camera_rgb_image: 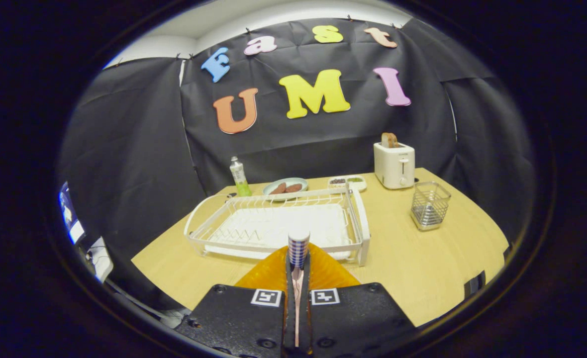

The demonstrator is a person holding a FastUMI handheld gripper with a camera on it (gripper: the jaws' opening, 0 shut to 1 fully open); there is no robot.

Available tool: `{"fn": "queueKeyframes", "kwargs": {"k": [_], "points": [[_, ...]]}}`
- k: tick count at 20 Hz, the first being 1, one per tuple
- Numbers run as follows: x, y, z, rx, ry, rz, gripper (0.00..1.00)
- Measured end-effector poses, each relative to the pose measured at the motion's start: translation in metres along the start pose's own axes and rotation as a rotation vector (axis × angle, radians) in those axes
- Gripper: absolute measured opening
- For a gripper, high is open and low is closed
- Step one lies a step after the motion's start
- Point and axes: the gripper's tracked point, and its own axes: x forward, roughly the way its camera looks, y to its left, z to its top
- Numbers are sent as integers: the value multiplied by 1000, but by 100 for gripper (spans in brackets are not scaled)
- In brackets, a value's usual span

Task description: Take the plate from the dish rack, then take the spoon from the basket and place it into the plate.

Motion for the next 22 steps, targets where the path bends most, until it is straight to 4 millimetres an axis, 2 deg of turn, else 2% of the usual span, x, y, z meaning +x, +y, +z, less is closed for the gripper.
{"fn": "queueKeyframes", "kwargs": {"k": [4,9,12,14,18,22], "points": [[13,10,-15,-6,26,8,8],[19,20,-24,23,49,49,9],[18,16,-24,33,50,62,16],[18,6,-17,31,30,38,18],[15,-8,-6,45,1,17,41],[14,-23,6,9,-50,-17,70]]}}
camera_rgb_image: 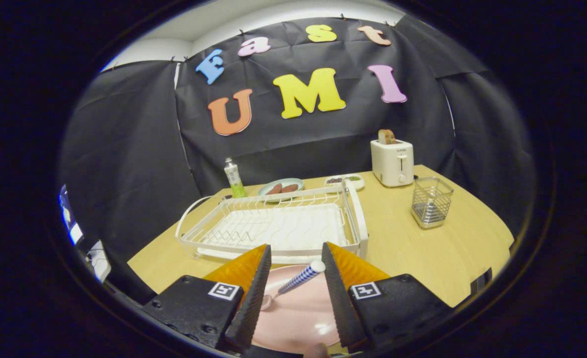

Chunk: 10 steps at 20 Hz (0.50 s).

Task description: Take the plate from the dish rack, then take the spoon from the basket and place it into the plate.

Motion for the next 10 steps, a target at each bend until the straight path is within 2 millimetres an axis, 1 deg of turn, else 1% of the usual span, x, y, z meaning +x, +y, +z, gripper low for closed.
{"fn": "queueKeyframes", "kwargs": {"k": [1,3,6,10], "points": [[-3,-1,3,-5,-14,-3,75],[-8,-6,11,-13,-36,-11,80],[-22,-17,27,-37,-97,-39,81],[-51,-42,55,-68,-210,-104,81]]}}
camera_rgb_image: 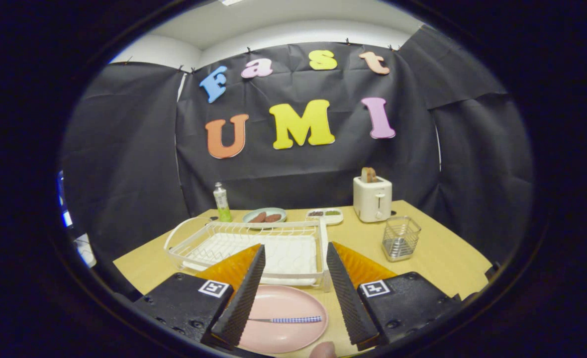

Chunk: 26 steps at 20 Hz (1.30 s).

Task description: Take the plate from the dish rack, then take the spoon from the basket and place it into the plate.

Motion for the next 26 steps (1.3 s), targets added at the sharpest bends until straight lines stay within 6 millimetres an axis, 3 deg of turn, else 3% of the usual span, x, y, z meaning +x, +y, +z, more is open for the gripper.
{"fn": "queueKeyframes", "kwargs": {"k": [3,6,10,22,26], "points": [[-22,-21,25,-33,-85,-63,100],[-54,-25,44,-84,-159,-98,100],[-85,-7,47,-88,-203,-90,100],[-104,57,37,-111,-214,-37,100],[-100,69,33,-95,-188,-18,100]]}}
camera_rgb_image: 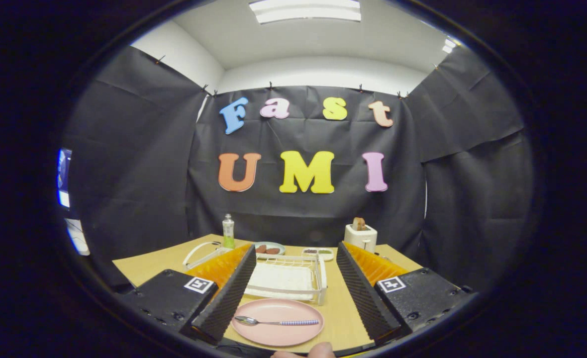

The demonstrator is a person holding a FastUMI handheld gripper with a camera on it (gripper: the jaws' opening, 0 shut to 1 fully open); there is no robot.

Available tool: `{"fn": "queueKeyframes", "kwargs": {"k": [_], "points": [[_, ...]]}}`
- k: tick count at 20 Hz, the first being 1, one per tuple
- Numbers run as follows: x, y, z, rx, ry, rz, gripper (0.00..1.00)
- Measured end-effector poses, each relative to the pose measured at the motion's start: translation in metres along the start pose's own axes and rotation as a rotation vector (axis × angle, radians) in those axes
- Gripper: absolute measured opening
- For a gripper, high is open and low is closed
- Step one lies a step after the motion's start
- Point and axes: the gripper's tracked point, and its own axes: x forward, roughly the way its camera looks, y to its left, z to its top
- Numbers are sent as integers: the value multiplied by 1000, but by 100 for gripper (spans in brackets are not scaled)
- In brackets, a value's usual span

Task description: Take the plate from the dish rack, then take the spoon from the basket and place it into the plate.

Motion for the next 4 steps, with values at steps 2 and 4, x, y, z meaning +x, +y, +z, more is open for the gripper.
{"fn": "queueKeyframes", "kwargs": {"k": [2,4], "points": [[3,3,0,14,11,3,100],[6,2,-4,19,21,-2,100]]}}
